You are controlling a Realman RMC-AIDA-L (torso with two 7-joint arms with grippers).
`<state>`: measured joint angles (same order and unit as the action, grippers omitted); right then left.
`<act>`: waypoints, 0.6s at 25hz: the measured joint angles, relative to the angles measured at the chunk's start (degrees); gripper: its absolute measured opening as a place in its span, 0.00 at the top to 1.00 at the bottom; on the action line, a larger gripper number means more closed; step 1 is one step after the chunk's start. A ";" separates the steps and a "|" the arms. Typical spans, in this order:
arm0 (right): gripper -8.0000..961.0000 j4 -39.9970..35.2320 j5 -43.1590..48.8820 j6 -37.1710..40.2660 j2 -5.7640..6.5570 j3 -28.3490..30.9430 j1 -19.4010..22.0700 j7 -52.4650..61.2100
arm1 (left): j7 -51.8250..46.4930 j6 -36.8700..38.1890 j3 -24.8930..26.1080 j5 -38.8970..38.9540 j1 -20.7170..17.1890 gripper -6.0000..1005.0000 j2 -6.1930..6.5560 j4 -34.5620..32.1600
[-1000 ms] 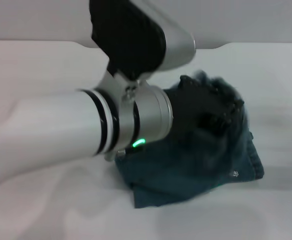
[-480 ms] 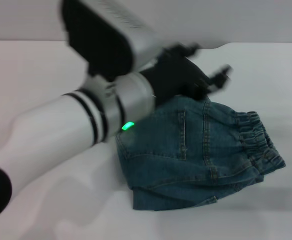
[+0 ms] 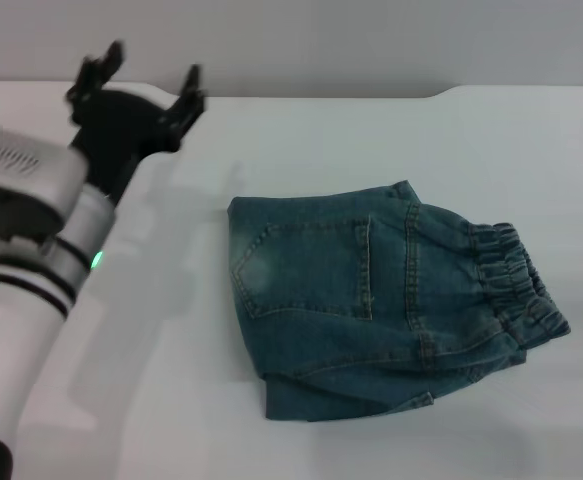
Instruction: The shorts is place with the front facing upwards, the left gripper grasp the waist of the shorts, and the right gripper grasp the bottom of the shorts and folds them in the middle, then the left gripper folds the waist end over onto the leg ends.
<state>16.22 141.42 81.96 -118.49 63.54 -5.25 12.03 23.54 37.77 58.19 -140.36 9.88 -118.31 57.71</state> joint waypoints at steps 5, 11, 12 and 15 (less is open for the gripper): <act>0.69 -2.17 0.13 0.00 -0.21 -1.22 0.71 0.81 | -9.13 9.27 -0.21 0.13 4.63 0.16 -0.22 -15.59; 0.43 -2.59 0.14 0.90 -0.83 -1.75 1.82 -1.21 | -15.22 17.54 -1.87 0.27 7.81 0.16 -0.53 -29.03; 0.39 -2.62 0.16 1.17 -0.86 -1.81 1.83 -1.89 | -15.44 17.73 -1.89 0.33 7.81 0.16 -0.53 -29.47; 0.30 -2.61 0.16 2.28 -0.98 -1.95 1.91 -2.59 | -15.54 18.35 -2.02 0.36 7.47 0.16 -0.53 -29.72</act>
<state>13.61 141.58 84.24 -119.47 61.60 -3.34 9.44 8.00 56.12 56.18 -140.00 17.35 -118.84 27.98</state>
